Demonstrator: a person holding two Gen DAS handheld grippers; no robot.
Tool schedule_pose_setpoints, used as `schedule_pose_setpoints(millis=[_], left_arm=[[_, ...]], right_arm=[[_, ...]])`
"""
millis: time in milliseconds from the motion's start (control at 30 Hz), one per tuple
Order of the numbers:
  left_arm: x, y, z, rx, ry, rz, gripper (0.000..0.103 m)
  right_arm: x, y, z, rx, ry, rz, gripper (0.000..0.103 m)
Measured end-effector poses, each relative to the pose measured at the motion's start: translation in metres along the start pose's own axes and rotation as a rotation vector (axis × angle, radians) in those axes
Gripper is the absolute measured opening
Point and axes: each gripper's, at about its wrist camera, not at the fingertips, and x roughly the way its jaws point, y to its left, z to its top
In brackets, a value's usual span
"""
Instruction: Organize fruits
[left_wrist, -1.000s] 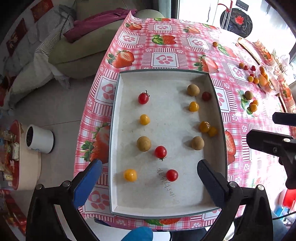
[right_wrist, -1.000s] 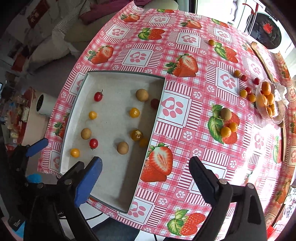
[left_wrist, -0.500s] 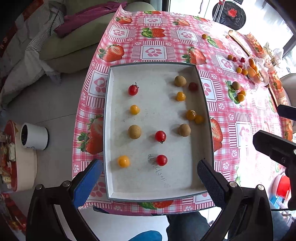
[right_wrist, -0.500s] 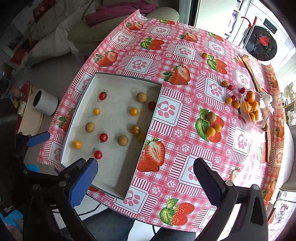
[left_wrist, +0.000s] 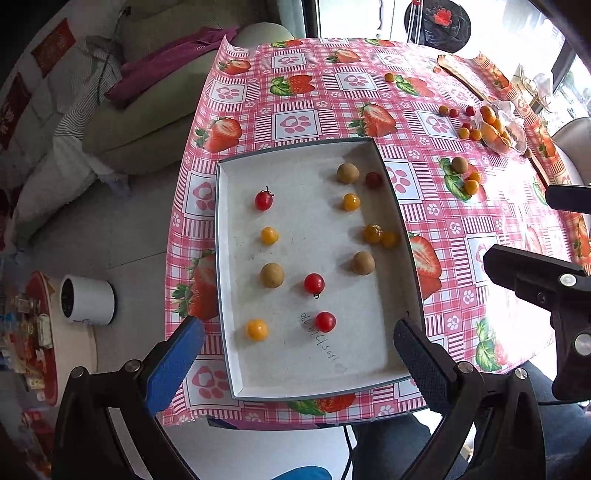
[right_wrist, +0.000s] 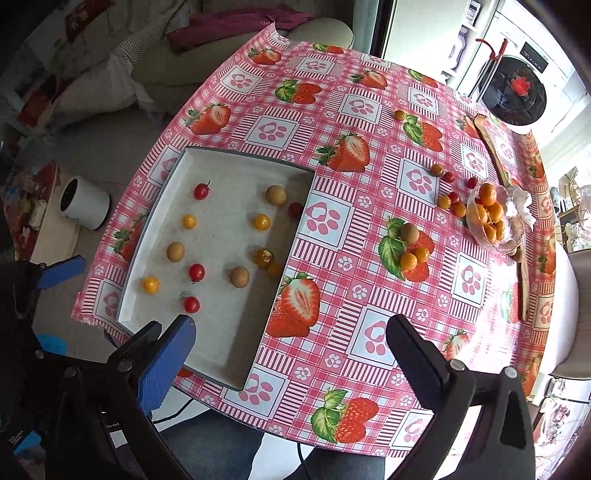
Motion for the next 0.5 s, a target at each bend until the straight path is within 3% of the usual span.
schedule_pose_setpoints(millis=[500], left_arm=[[0.0012,-0.0042,0.0015,0.01,-0.001,-0.025,0.103]], right_arm=[[0.0026,0.0004,-0.0033,0.014,0.018,-0.012,0.103]])
